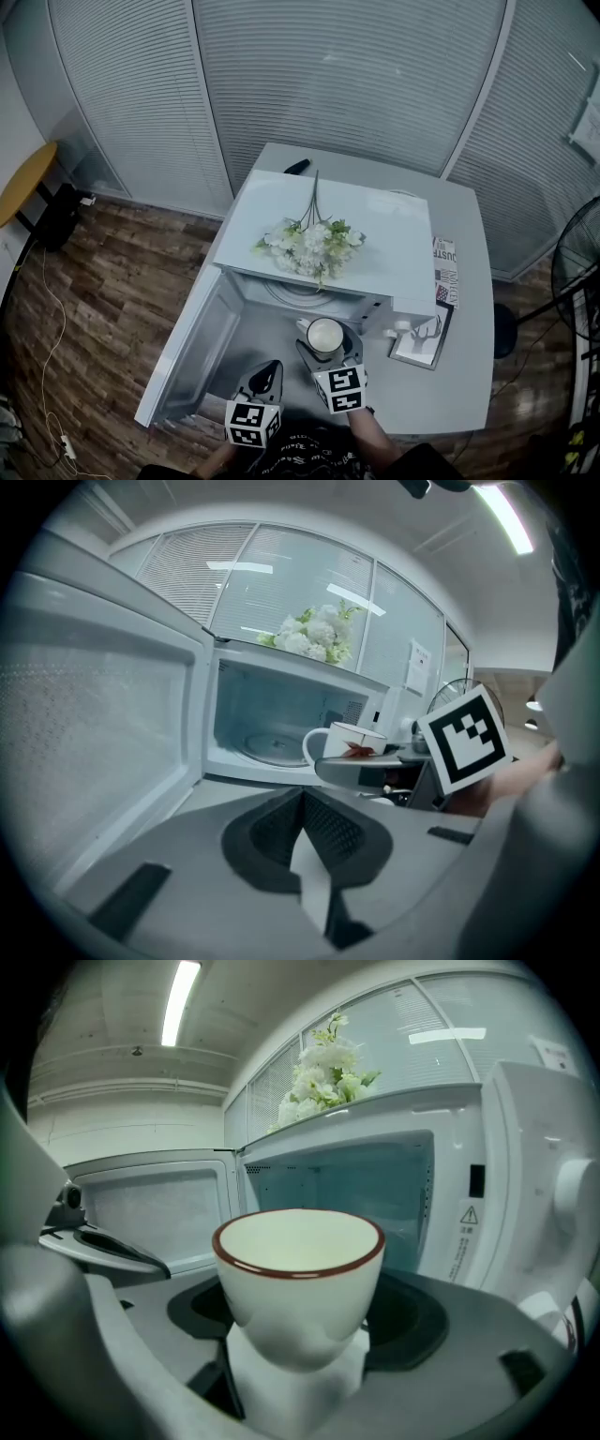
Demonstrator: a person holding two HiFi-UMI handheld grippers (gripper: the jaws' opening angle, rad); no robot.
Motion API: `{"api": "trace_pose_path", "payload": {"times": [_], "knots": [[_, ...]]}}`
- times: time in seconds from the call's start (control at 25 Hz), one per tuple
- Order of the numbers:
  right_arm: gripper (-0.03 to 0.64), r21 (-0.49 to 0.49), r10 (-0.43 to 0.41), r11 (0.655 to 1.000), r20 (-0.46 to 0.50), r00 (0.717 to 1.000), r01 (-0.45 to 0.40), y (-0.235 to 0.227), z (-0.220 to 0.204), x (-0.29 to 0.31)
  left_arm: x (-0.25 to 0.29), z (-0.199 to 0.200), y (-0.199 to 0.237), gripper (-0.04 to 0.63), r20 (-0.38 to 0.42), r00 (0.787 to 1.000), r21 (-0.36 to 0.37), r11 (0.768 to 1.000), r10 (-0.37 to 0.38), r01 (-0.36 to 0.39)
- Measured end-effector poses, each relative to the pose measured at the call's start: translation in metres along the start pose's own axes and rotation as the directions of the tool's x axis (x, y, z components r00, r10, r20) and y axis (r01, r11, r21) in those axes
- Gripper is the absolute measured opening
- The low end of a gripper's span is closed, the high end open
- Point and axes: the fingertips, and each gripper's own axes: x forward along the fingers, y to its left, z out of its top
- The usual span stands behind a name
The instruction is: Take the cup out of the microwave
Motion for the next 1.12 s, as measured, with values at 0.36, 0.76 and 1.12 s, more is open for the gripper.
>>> {"api": "trace_pose_path", "payload": {"times": [0.36, 0.76, 1.12], "knots": [[0.402, 0.024, -0.062, 0.998, 0.011, 0.998, 0.062, -0.006, -0.008, -0.026, 0.008, 0.008, -0.009, 0.005, 0.011, 1.0, 0.028, 0.999, -0.029, 0.029], [0.402, 0.067, -0.143, 0.988, 0.018, 0.99, 0.141, -0.023, -0.013, -0.063, 0.015, 0.02, -0.022, 0.005, 0.041, 0.998, 0.071, 0.996, -0.051, 0.048], [0.402, 0.104, -0.2, 0.975, 0.026, 0.979, 0.196, -0.04, -0.017, -0.089, 0.018, 0.031, -0.023, 0.005, 0.079, 0.996, 0.09, 0.996, -0.029, 0.022]]}}
